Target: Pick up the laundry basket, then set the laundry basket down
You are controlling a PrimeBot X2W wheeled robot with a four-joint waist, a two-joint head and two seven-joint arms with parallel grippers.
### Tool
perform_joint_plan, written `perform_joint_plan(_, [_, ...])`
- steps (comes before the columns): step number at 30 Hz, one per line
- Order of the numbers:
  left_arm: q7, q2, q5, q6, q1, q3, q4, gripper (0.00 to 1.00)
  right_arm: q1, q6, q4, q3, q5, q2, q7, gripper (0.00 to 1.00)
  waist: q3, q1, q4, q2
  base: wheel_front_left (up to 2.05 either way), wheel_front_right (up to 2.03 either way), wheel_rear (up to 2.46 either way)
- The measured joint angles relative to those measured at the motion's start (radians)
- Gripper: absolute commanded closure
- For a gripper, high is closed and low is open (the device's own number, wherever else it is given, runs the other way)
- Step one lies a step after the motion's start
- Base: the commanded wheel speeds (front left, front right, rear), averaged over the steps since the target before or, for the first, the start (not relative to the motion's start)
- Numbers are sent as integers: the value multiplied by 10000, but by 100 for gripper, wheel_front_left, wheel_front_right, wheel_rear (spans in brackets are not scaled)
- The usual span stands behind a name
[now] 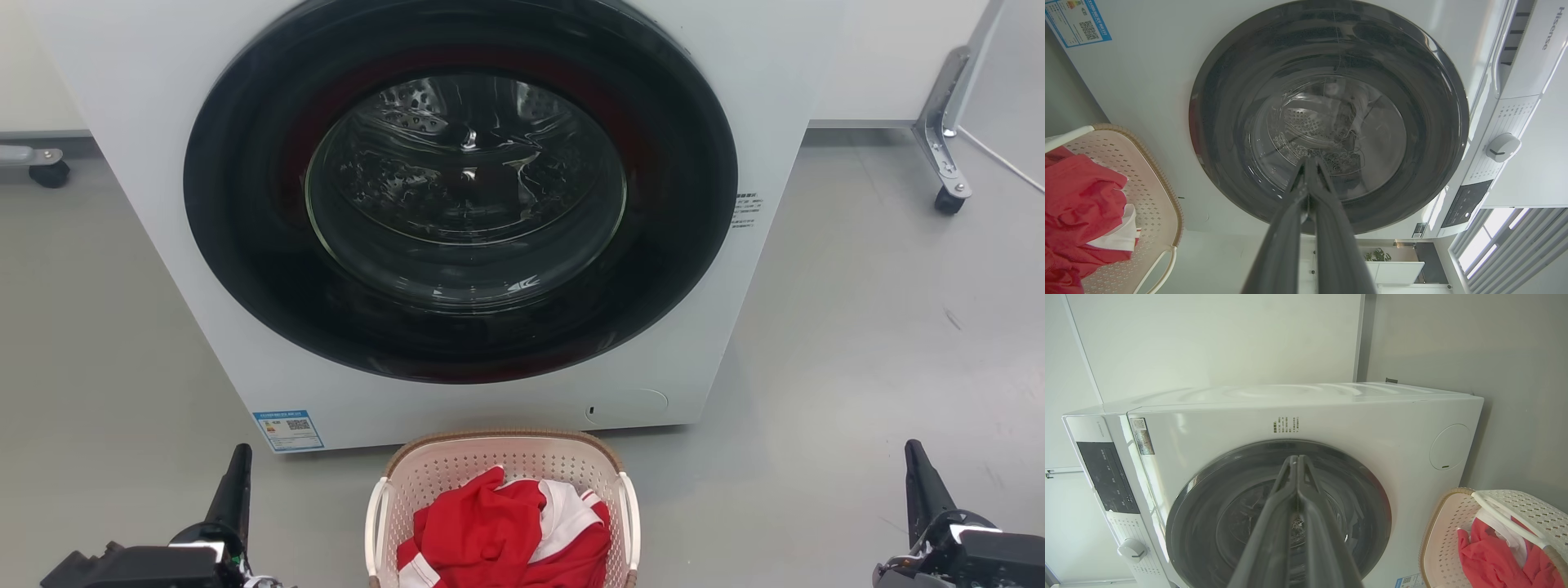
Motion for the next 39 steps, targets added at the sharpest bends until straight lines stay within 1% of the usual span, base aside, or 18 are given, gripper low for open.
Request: perform_joint_plan(39, [0, -2, -2, 0, 0, -2, 2, 100, 0, 0, -2, 2, 2, 2, 0, 100, 0, 1, 1, 0, 0, 0, 0])
